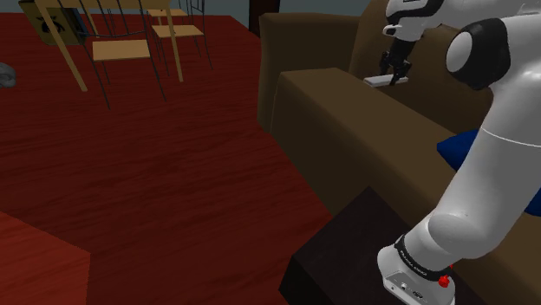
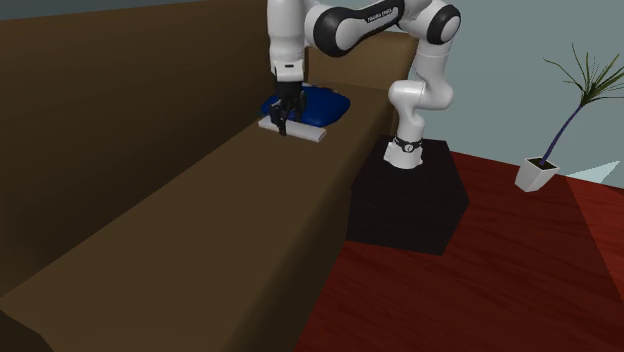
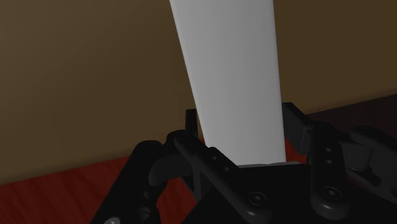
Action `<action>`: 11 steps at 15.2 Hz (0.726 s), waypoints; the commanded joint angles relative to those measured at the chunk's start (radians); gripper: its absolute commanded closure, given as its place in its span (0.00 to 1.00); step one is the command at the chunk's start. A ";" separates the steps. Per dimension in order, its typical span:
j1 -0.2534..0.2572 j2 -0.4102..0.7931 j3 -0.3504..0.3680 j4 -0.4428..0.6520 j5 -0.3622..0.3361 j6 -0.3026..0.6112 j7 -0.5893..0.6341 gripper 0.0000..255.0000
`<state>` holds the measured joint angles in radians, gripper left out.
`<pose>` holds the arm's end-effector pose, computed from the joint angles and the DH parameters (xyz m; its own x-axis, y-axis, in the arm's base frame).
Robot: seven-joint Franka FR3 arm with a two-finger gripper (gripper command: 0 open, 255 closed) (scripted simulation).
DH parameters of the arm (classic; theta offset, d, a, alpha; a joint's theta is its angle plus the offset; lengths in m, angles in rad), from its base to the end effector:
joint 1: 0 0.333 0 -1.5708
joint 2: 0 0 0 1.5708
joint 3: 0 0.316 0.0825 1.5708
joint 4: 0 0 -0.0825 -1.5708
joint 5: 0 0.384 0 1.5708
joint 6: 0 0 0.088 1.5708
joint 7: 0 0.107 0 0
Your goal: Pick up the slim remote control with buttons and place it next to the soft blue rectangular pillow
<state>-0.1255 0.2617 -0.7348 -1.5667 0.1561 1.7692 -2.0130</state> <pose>0.4505 -0.4345 0.5238 0.4172 0.9085 -0.0230 0.9088 -0.4173 -0.0007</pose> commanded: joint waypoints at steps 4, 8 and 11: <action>0.063 -0.245 -0.028 -0.248 -0.166 0.066 0.049 1.00; 0.055 -0.436 -0.011 -0.406 -0.302 0.080 0.102 1.00; 0.020 -0.570 0.014 -0.508 -0.388 0.071 0.131 1.00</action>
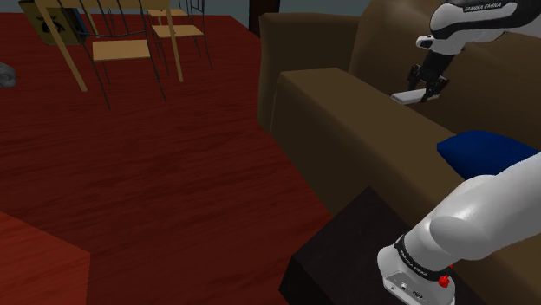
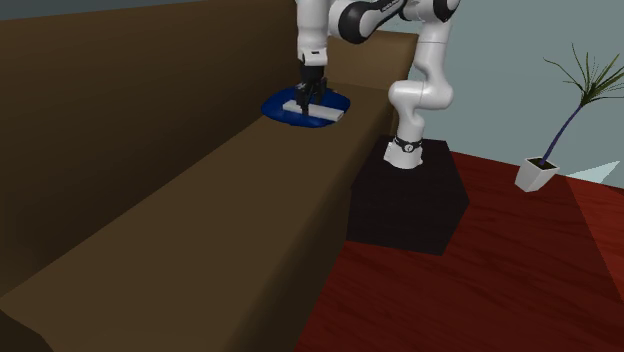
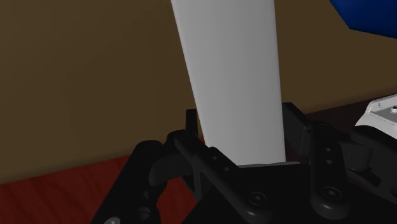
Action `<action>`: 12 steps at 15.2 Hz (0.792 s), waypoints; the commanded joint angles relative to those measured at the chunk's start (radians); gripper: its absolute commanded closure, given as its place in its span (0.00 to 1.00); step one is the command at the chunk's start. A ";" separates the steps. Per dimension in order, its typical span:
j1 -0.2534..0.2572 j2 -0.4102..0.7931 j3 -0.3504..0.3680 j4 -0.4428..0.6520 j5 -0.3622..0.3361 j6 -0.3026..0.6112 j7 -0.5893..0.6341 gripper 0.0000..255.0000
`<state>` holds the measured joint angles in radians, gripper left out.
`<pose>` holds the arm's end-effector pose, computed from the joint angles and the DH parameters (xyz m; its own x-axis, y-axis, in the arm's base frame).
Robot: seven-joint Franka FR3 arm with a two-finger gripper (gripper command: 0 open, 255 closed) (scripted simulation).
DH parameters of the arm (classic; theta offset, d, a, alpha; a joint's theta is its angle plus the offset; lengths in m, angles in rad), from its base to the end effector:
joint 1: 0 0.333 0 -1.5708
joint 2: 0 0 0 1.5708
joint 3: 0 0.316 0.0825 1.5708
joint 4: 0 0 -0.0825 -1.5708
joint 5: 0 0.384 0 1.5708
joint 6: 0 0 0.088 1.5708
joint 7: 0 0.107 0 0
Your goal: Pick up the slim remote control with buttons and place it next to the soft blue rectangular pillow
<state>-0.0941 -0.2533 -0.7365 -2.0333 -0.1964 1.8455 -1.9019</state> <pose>0.3095 -0.3984 0.5240 0.4174 0.9085 -0.0209 0.9087 -0.4175 -0.0012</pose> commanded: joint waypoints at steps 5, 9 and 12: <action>-0.097 -0.257 0.061 -0.185 -0.145 -0.044 0.038 1.00; -0.176 -0.406 0.088 -0.280 -0.211 -0.092 0.026 1.00; -0.238 -0.511 0.102 -0.340 -0.252 -0.136 0.003 1.00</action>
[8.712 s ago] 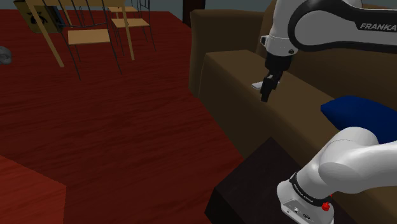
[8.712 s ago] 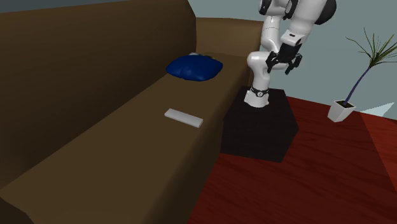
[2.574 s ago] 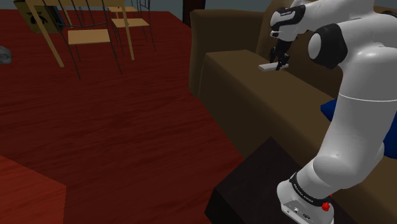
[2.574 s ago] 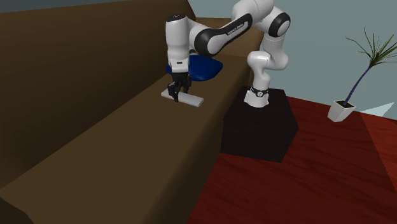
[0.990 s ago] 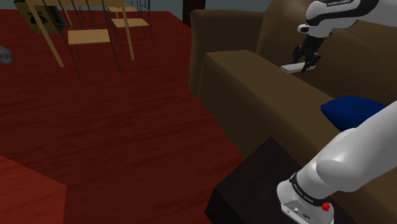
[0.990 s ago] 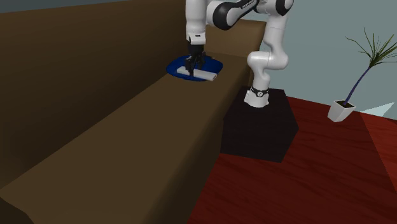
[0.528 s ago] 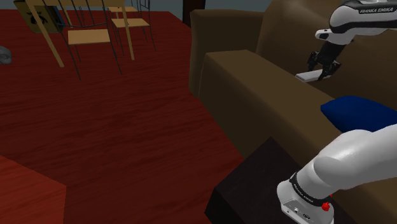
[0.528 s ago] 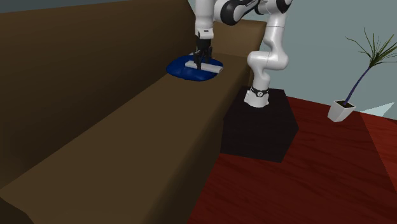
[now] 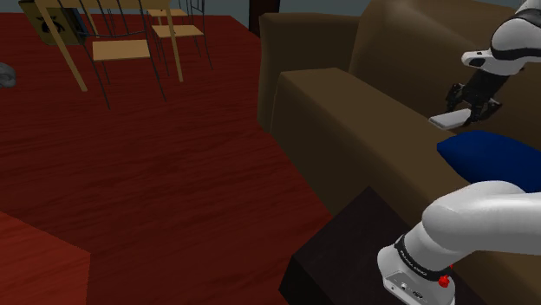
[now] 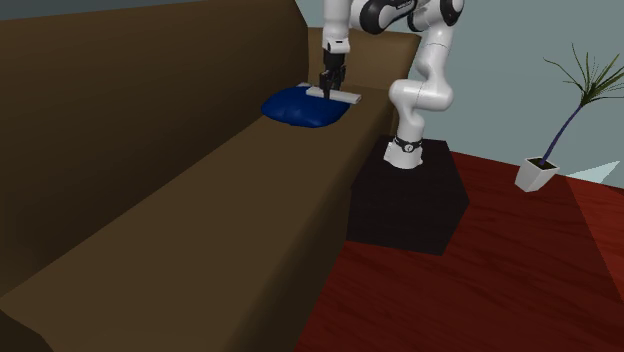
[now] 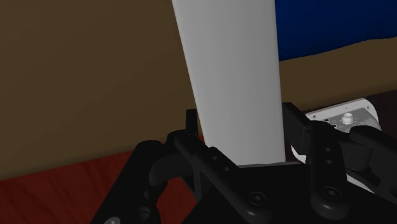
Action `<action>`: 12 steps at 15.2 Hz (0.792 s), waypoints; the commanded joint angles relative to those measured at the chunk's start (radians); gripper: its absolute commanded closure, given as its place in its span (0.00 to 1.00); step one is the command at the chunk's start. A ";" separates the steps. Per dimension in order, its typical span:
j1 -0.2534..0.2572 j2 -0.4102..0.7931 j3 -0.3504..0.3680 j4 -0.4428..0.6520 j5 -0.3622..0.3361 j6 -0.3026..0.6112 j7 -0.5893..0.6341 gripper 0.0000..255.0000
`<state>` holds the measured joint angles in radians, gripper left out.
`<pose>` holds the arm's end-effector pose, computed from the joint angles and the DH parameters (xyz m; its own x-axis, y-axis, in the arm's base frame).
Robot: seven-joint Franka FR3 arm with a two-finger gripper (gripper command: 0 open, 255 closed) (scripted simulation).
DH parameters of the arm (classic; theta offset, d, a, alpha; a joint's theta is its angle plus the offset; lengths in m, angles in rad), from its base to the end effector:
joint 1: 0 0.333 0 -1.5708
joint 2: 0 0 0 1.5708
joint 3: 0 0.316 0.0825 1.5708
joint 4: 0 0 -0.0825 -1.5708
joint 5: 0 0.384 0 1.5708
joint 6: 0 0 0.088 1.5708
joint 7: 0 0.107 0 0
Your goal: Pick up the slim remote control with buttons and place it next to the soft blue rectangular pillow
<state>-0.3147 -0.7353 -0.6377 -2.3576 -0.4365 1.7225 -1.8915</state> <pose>0.1556 -0.3501 0.5246 0.4165 0.9089 -0.0218 0.9091 -0.4166 -0.0003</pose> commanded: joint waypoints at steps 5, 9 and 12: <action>-0.122 -0.194 0.014 -0.092 -0.072 -0.098 -0.068 1.00; -0.207 -0.314 0.011 -0.132 -0.118 -0.172 -0.136 1.00; -0.270 -0.395 0.002 -0.149 -0.153 -0.229 -0.197 1.00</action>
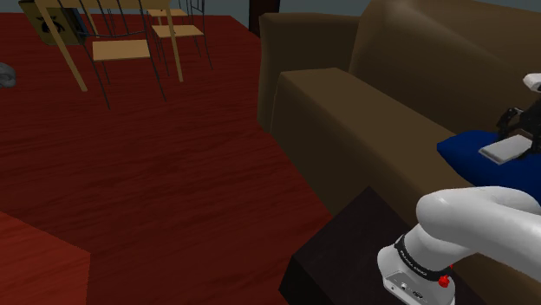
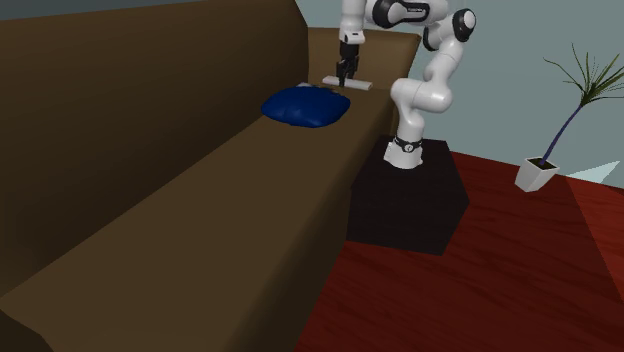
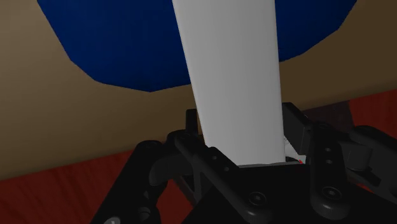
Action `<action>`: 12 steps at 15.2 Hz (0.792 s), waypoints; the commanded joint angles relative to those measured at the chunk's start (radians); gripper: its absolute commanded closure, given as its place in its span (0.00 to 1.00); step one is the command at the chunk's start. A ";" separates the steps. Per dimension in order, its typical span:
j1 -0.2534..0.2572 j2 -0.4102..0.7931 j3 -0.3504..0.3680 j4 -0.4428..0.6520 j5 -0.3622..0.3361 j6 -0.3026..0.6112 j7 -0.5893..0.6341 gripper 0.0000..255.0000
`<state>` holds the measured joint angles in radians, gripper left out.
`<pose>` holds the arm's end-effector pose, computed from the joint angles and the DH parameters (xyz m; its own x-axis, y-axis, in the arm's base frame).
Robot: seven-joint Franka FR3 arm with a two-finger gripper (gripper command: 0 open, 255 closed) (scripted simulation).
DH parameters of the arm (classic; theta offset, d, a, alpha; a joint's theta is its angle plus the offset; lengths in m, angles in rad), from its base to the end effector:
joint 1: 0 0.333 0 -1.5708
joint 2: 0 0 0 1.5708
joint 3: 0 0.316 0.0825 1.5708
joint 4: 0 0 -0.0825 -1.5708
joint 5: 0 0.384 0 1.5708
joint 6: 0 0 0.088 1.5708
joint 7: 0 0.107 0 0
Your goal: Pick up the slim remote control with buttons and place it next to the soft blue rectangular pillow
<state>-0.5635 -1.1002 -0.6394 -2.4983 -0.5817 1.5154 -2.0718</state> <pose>0.0034 -0.3098 0.5244 0.4173 0.9085 -0.0223 0.9087 -0.4174 0.0002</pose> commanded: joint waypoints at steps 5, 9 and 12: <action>-0.118 -0.146 -0.024 -0.013 -0.073 -0.116 -0.133 1.00; -0.186 -0.220 -0.055 0.005 -0.132 -0.185 -0.235 1.00; -0.230 -0.264 -0.083 0.031 -0.180 -0.231 -0.315 1.00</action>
<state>-0.7760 -1.3463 -0.7159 -2.4742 -0.7462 1.3030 -2.3580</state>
